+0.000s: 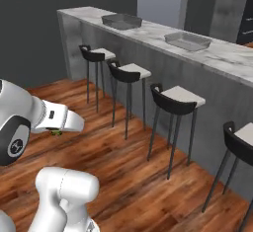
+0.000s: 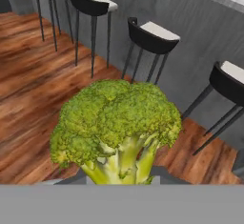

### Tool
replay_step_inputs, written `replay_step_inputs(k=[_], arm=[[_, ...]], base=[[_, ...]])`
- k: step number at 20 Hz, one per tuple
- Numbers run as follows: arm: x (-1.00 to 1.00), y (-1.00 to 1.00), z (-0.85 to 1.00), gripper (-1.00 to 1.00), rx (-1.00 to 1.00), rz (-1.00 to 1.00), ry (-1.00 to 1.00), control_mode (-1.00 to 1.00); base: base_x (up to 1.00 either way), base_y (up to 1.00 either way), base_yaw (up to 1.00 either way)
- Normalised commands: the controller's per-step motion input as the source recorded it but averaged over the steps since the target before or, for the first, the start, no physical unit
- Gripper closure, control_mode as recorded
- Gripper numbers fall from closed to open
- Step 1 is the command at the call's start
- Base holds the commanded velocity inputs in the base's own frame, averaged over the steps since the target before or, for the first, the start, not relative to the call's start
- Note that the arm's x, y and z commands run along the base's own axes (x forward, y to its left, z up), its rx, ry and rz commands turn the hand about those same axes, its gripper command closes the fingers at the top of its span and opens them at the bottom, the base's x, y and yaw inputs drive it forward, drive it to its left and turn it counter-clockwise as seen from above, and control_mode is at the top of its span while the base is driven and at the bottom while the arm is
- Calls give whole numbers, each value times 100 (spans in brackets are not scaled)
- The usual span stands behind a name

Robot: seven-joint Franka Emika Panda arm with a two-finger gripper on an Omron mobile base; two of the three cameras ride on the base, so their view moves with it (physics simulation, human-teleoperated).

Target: Place the cold items (squash and broccoli) from the fridge in one tupperware on the dining counter. Place the warm items (kebab skewer and hot dog) in the stove area in another tupperware.

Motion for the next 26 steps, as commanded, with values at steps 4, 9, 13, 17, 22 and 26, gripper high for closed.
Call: replay_step_inputs(k=[4, 9, 13, 17, 22, 26], arm=[[0, 0, 0, 100, 0, 0, 0, 100], [0, 0, 0, 100, 0, 0, 0, 100], [0, 0, 0, 100, 0, 0, 0, 100], [0, 0, 0, 100, 0, 0, 0, 100], [0, 0, 0, 100, 0, 0, 0, 100], [0, 0, 0, 100, 0, 0, 0, 100]], base=[[96, 85, -39], [91, 84, -39], [90, 81, -36], [89, 82, -34], [91, 78, -28], [90, 76, -19]])
